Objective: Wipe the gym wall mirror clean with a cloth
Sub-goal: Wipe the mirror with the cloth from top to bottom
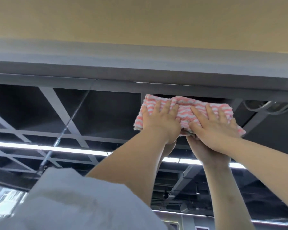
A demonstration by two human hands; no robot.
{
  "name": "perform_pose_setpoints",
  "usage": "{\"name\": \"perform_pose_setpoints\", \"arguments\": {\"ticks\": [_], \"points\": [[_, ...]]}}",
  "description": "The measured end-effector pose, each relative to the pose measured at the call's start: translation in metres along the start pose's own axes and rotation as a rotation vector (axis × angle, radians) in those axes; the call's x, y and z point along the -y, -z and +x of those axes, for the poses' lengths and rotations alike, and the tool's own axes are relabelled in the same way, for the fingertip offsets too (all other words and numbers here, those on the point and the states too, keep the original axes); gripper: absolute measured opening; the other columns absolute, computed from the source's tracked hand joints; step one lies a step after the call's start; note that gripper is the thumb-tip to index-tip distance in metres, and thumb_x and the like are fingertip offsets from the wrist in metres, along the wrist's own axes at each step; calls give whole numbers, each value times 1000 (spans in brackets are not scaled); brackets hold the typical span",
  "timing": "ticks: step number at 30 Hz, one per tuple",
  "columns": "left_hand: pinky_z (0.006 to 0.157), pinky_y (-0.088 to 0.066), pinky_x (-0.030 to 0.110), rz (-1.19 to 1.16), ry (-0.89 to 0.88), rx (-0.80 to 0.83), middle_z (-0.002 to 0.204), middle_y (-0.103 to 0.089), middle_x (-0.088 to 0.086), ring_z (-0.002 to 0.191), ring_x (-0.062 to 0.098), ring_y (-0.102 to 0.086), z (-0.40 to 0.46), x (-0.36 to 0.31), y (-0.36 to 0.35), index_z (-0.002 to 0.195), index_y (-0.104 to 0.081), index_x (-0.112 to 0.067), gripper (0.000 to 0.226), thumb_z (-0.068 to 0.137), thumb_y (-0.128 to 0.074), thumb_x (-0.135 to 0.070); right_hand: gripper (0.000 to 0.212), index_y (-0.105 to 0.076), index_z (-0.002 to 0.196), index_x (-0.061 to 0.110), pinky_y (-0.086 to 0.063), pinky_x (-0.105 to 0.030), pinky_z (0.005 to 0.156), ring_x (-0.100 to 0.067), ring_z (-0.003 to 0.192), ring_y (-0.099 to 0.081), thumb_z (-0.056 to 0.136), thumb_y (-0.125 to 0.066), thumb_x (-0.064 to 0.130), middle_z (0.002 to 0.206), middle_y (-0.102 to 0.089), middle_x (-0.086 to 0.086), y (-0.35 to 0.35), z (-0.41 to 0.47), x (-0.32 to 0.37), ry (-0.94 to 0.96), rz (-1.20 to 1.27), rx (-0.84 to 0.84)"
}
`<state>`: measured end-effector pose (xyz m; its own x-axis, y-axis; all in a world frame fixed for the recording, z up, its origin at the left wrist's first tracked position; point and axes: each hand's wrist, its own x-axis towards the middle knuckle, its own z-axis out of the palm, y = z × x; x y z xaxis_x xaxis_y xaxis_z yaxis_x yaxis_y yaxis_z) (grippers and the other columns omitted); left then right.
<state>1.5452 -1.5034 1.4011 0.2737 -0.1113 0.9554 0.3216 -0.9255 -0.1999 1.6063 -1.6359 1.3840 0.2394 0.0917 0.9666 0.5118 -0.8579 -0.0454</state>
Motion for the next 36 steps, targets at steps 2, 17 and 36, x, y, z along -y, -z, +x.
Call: {"name": "perform_pose_setpoints", "arguments": {"ticks": [2, 17, 36], "points": [[115, 8, 54, 6, 25, 1, 160, 13, -5, 146, 21, 15, -14, 28, 1, 151, 10, -29, 53, 103, -8, -38, 57, 10, 149, 45, 6, -52, 116, -29, 147, 15, 99, -15, 54, 160, 17, 1, -4, -6, 31, 29, 9, 3], [115, 6, 53, 92, 116, 52, 159, 18, -2, 145, 26, 17, -106, 157, 6, 149, 18, -26, 54, 103, -6, -39, 59, 14, 152, 26, 10, -45, 117, -24, 146, 19, 102, -10, 44, 160, 19, -1, -32, -65, 178, 180, 31, -26], [115, 7, 51, 72, 194, 80, 156, 26, 2, 144, 28, 23, -147, 136, -6, 148, 23, -25, 60, 99, -7, -44, 62, 18, 151, 25, 16, -46, 116, -24, 145, 24, 101, -10, 49, 159, 24, -1, -35, -86, 148, 366, -39, 24]]}}
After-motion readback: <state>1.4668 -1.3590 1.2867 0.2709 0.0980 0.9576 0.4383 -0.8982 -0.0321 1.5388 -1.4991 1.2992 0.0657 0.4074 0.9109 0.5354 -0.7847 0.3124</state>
